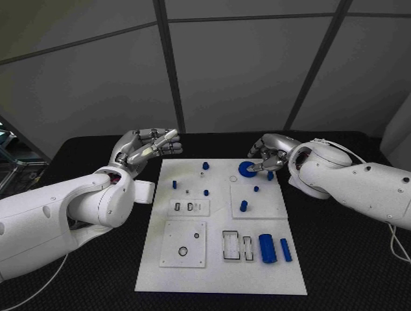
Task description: Assemble the parts on the task board
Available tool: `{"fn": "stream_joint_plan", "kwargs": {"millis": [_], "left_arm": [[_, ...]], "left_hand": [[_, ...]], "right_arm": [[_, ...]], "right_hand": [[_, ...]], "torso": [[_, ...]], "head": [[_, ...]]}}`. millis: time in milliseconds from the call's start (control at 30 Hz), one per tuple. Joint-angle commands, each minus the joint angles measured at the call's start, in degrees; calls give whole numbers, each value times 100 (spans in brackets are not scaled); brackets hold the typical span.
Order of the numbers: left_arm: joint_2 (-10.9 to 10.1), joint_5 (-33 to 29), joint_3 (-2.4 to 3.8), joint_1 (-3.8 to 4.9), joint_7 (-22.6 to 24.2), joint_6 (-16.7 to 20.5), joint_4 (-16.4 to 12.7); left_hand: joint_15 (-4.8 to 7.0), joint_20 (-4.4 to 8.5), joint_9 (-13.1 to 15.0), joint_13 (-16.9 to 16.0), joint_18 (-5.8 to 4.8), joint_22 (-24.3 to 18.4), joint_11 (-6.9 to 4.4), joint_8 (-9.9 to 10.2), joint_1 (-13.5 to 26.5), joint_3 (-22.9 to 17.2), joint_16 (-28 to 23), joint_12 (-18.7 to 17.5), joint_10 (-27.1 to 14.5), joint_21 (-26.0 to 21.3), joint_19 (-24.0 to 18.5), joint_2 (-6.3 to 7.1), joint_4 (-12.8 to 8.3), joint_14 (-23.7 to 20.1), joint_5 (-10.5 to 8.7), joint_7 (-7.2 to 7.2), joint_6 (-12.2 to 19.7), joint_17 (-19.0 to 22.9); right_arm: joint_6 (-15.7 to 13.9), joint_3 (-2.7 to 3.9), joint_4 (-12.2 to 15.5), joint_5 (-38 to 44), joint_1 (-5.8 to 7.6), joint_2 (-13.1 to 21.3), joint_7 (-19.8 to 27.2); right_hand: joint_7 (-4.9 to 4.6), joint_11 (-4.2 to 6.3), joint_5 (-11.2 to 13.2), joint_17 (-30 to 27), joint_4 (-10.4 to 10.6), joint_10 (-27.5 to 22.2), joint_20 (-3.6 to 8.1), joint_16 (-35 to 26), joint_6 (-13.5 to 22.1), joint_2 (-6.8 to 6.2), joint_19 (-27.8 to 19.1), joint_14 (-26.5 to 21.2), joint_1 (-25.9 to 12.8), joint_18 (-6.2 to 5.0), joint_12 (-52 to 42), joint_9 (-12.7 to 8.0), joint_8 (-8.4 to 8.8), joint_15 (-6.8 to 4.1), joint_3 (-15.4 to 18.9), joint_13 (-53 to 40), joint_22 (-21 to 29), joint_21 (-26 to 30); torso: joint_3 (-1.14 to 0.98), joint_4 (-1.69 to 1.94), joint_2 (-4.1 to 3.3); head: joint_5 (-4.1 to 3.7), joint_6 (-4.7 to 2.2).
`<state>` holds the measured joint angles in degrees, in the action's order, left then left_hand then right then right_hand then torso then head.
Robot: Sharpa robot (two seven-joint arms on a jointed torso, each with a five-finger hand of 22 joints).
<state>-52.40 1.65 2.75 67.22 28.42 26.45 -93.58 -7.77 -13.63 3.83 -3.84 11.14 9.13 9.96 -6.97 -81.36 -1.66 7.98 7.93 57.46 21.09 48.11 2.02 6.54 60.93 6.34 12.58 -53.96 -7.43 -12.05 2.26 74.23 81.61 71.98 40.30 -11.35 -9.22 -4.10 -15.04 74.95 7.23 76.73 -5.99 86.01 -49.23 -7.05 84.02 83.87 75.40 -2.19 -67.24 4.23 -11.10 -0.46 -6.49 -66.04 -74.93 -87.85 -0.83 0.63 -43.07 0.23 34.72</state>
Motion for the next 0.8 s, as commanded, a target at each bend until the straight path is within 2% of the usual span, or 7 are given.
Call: {"fn": "stream_joint_plan", "kwargs": {"millis": [33, 233, 467, 800], "left_arm": [[11, 30, 5, 8, 13, -73, -2], [19, 30, 5, 8, 10, -74, 2], [19, 30, 5, 8, 7, -73, 1], [19, 30, 5, 8, 6, -74, 2]], "left_hand": [[10, -41, -2, 2, -67, -9, 10, 22, -3, -1, -38, -24, 16, -18, -6, -34, -22, -14, -32, 28, -8, -6], [13, -40, -1, 1, -65, -10, 5, 22, -7, 0, -43, -25, 25, -17, -2, -39, -34, -6, -32, 22, -18, -9], [13, -40, -1, 1, -65, -10, 5, 23, -8, 0, -44, -25, 26, -17, -2, -40, -35, -5, -32, 22, -18, -10], [13, -40, -1, 1, -65, -10, 5, 23, -8, 0, -44, -25, 26, -17, -2, -40, -35, -5, -32, 22, -18, -10]], "right_arm": [[227, 5, -71, 54, 10, -53, -66], [366, 4, -134, 133, 8, -129, -85], [502, 4, -204, 193, 7, -175, -139], [664, 3, -290, 237, 7, -232, -211]], "right_hand": [[-10, -12, -40, 674, 49, 79, -42, 44, 67, 6, 277, 454, 91, 120, -223, -10, -45, 49, 17, -246, -1091, -33], [-21, -26, -91, 823, 68, 223, -58, 112, 86, 30, 292, 479, 138, 124, -548, -11, -92, 64, 28, -593, -1114, -42], [-25, -33, -170, 898, 75, 340, -67, 147, 82, 47, 299, 492, 156, 127, -785, -9, -133, 73, 34, -843, -1125, -47], [-29, -37, -190, 910, 64, 381, -74, 153, 83, 77, 294, 492, 189, 125, -889, -10, -162, 79, 22, -957, -1121, -45]], "torso": [[2, -2, -1], [-4, -5, -1], [-1, -2, 3], [-11, -6, 1]], "head": [[-1, 13], [36, 24], [35, 41], [38, 51]]}}
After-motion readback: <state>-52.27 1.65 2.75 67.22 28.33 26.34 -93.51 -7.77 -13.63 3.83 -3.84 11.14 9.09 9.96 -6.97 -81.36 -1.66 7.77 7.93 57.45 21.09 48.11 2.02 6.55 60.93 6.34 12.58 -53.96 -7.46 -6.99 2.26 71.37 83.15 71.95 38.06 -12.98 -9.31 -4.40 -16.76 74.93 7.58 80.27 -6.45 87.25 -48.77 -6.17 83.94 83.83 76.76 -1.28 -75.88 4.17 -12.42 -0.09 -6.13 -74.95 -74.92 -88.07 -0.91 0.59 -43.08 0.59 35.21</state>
